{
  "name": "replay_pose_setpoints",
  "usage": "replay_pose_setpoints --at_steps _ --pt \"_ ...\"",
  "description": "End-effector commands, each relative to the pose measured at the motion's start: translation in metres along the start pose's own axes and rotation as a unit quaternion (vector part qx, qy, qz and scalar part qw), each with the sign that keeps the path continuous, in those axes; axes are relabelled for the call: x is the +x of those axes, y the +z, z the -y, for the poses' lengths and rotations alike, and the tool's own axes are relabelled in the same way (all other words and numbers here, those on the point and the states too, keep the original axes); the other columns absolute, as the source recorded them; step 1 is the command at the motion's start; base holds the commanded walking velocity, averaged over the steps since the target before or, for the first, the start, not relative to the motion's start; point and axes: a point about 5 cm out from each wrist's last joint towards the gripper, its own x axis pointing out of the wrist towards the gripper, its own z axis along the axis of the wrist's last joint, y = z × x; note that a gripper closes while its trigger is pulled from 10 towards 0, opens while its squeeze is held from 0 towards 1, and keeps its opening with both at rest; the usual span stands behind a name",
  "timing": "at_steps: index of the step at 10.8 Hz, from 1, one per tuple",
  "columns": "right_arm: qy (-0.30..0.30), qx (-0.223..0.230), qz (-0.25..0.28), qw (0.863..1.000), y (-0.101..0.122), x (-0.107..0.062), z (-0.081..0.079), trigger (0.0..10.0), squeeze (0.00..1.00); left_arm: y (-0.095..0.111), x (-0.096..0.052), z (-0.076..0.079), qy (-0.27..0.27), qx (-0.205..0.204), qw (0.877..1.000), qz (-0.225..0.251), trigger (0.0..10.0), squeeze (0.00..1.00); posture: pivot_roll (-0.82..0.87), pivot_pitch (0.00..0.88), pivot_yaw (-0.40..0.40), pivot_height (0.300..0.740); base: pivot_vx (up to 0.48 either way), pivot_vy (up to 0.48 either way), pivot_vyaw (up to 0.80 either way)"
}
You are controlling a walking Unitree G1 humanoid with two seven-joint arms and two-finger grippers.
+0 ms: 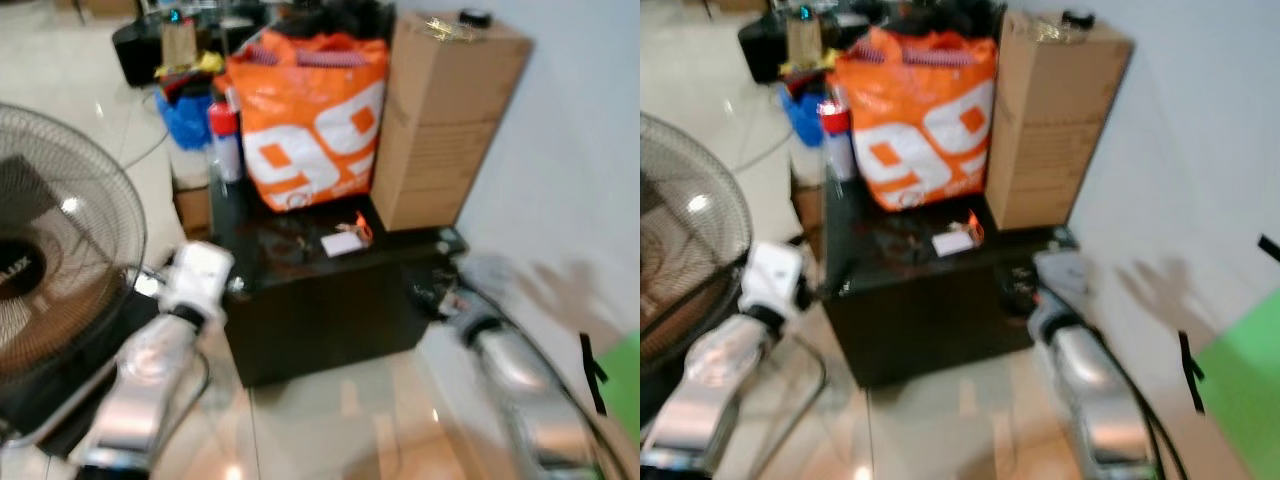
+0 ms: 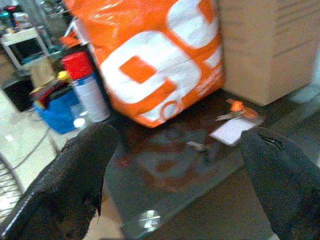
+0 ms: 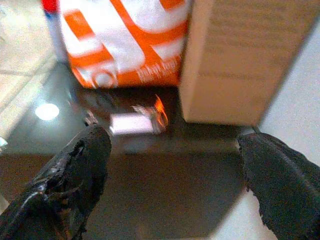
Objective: Hang keys on a hook
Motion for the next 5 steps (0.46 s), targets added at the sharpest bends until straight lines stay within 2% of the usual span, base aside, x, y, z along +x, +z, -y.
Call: replay_pose_setpoints --at_steps 1,5 --pt "-0.018 -0.004 -0.004 1.000 -0.0015 -0.0015 0.0120 10.0 1.00 0.0057 0.0039 0.0070 -0.010 -0.002 1.000 0.013 10.0 0.00 -0.08 0.000 -0.011 0.740 0.330 0.000 0.00" --pt "-0.022 -0.010 -0.002 1.000 0.0038 -0.0032 0.0161 10.0 1.00 0.0046 0.0098 0.0124 -0.018 -0.011 1.000 0.013 10.0 0.00 -0.12 0.000 0.012 0.740 0.330 0.000 0.00"
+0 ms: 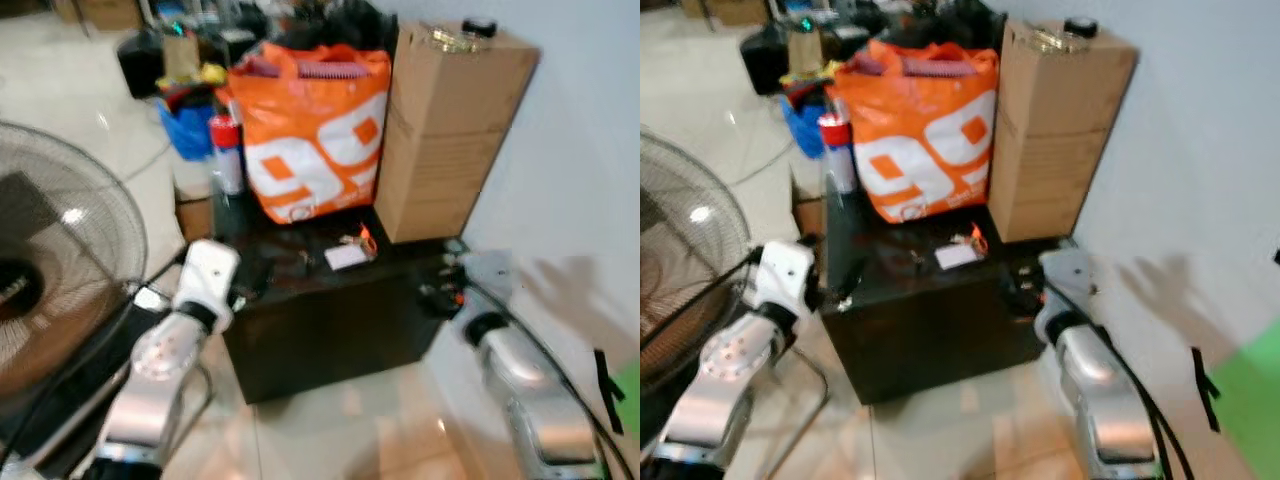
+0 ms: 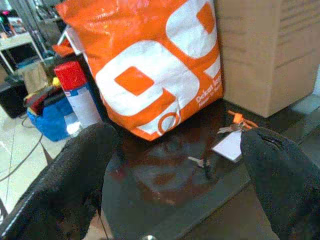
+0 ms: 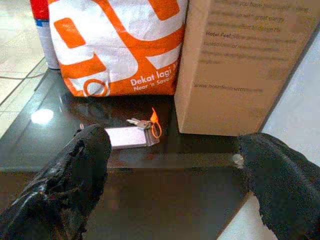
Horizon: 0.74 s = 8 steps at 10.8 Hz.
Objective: Hang keys on a hook
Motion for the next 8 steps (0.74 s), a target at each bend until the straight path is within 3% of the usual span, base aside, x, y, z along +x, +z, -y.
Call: replay_pose_setpoints --at_steps 1,7,8 --pt "-0.012 -0.003 0.002 1.000 0.0026 -0.0026 0.0087 10.0 1.00 0.0060 0.0046 0.0049 -0.010 0.000 1.000 0.013 10.0 0.00 -0.12 0.000 0.013 0.740 0.326 0.000 0.00" --pt "0.001 -0.007 0.000 1.000 0.0034 -0.0010 0.0058 10.0 1.00 0.0057 0.0044 0.0021 -0.008 0.000 1.000 0.013 10.0 0.00 -0.12 0.000 0.010 0.740 0.330 0.000 0.00" --pt "0.003 -0.012 -0.001 1.000 0.0035 -0.0010 0.0052 10.0 1.00 0.0058 0.0044 0.0017 -0.008 0.000 1.000 0.013 10.0 0.00 -0.12 0.000 0.010 0.740 0.334 0.000 0.80"
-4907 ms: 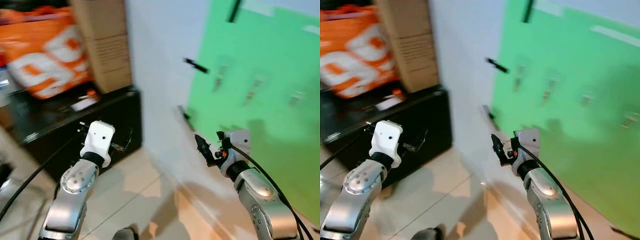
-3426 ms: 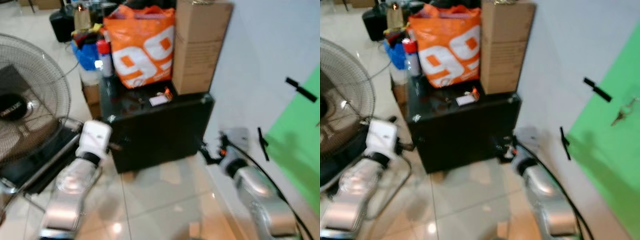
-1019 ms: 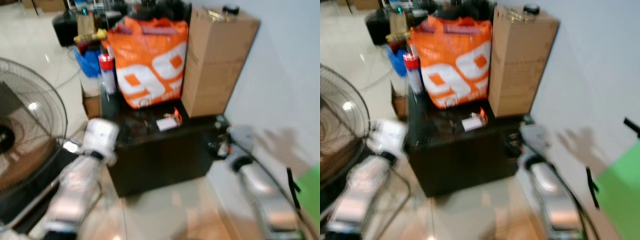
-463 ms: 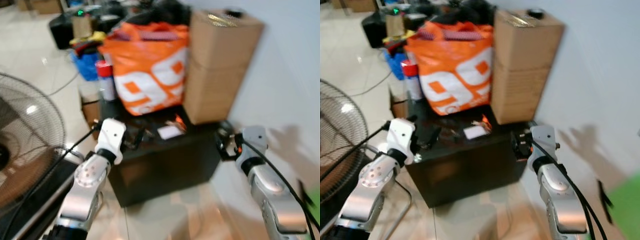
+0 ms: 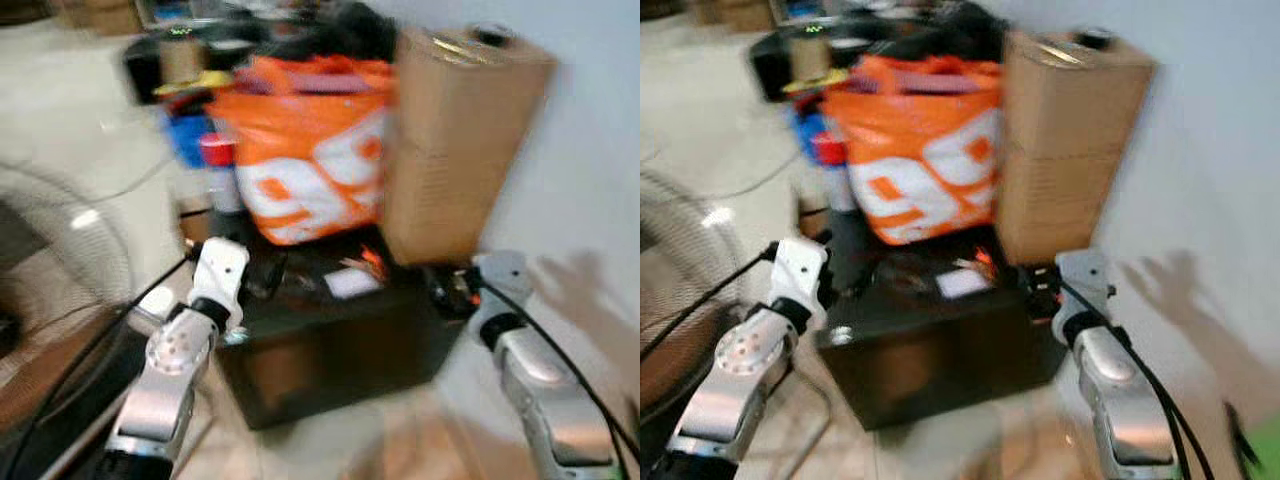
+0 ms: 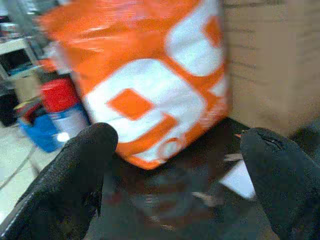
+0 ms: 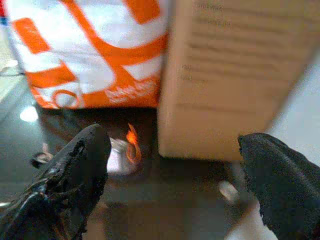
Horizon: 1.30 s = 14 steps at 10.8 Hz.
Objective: Hang keys on a hook
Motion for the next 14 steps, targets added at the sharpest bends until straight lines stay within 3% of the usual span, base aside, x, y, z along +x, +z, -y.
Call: replay_pose_setpoints --at_steps 1,5,14 --pt "0.018 -0.006 0.007 1.000 0.005 0.002 -0.011 10.0 1.00 -0.003 -0.004 -0.010 0.012 0.008 1.000 -0.010 10.0 0.00 -0.11 0.000 0.023 0.740 0.330 0.000 0.80" --pt "0.028 -0.005 -0.006 1.000 -0.006 -0.001 -0.014 10.0 1.00 -0.002 -0.007 -0.013 0.001 0.023 1.000 -0.014 10.0 0.00 -0.08 0.000 0.030 0.740 0.332 0.000 0.00" --pt "0.090 -0.069 -0.036 0.993 -0.016 0.012 -0.021 10.0 1.00 -0.007 -0.013 -0.011 -0.002 0.030 0.999 -0.025 10.0 0.00 -0.06 0.000 -0.001 0.740 0.334 0.000 0.00"
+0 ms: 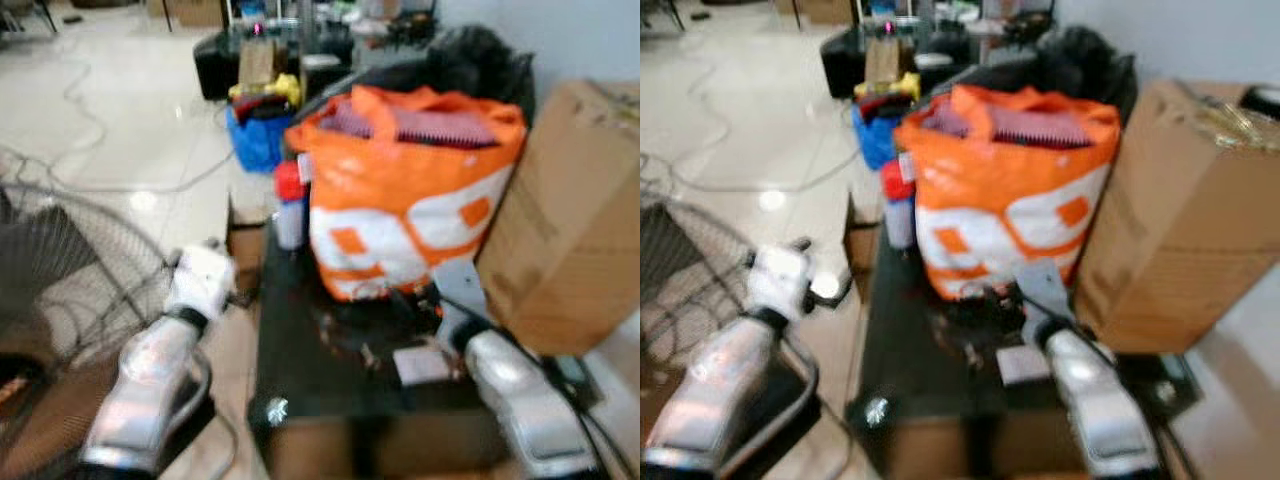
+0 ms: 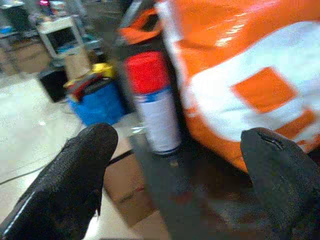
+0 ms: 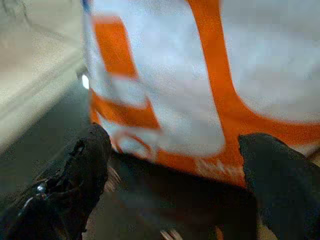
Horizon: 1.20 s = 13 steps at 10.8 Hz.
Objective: Hang keys on a hook
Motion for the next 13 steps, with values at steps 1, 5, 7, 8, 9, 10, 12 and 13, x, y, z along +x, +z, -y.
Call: replay_pose_setpoints --at_steps 1,5,7,8,9,10,12,13 --pt "0.023 -0.005 0.013 1.000 0.007 0.005 -0.006 10.0 1.00 0.002 -0.003 -0.009 0.012 0.018 1.000 -0.001 10.0 0.00 -0.06 0.000 -0.002 0.740 0.304 0.000 0.00" --pt "0.132 -0.029 -0.116 0.984 -0.039 0.023 -0.031 10.0 1.00 -0.027 -0.017 0.002 -0.132 0.056 0.986 -0.088 10.0 0.00 -0.05 0.000 -0.030 0.740 0.000 0.000 0.00" --pt "0.169 -0.034 -0.168 0.971 -0.058 0.026 -0.041 10.0 0.00 -0.038 -0.023 0.014 -0.226 0.062 0.964 -0.127 10.0 0.00 -0.05 0.000 -0.052 0.740 0.000 0.000 0.00" --pt "0.176 -0.039 -0.185 0.966 -0.064 0.026 -0.043 10.0 0.00 -0.041 -0.022 0.020 -0.243 0.064 0.959 -0.132 10.0 0.00 -0.06 0.000 -0.061 0.740 0.000 0.000 0.00" --pt "0.183 -0.050 -0.205 0.960 -0.071 0.026 -0.044 10.0 0.00 -0.046 -0.020 0.027 -0.270 0.065 0.950 -0.144 10.0 0.00 -0.07 0.000 -0.067 0.740 0.000 0.000 0.00" --pt "0.173 -0.044 -0.216 0.960 -0.075 0.025 -0.041 10.0 0.00 -0.050 -0.022 0.033 -0.289 0.063 0.943 -0.153 10.0 0.00 -0.08 0.000 -0.072 0.740 0.000 0.000 0.00" --pt "0.145 -0.017 -0.233 0.961 -0.081 0.024 -0.035 2.6 0.00 -0.049 -0.021 0.036 -0.296 0.059 0.942 -0.150 10.0 0.00 -0.10 0.000 -0.073 0.740 0.000 0.000 0.00" --pt "0.136 0.003 -0.230 0.964 -0.082 0.025 -0.034 0.0 0.00 -0.049 -0.020 0.038 -0.299 0.058 0.941 -0.146 10.0 0.00 -0.10 0.000 -0.070 0.740 0.000 0.000 0.00"
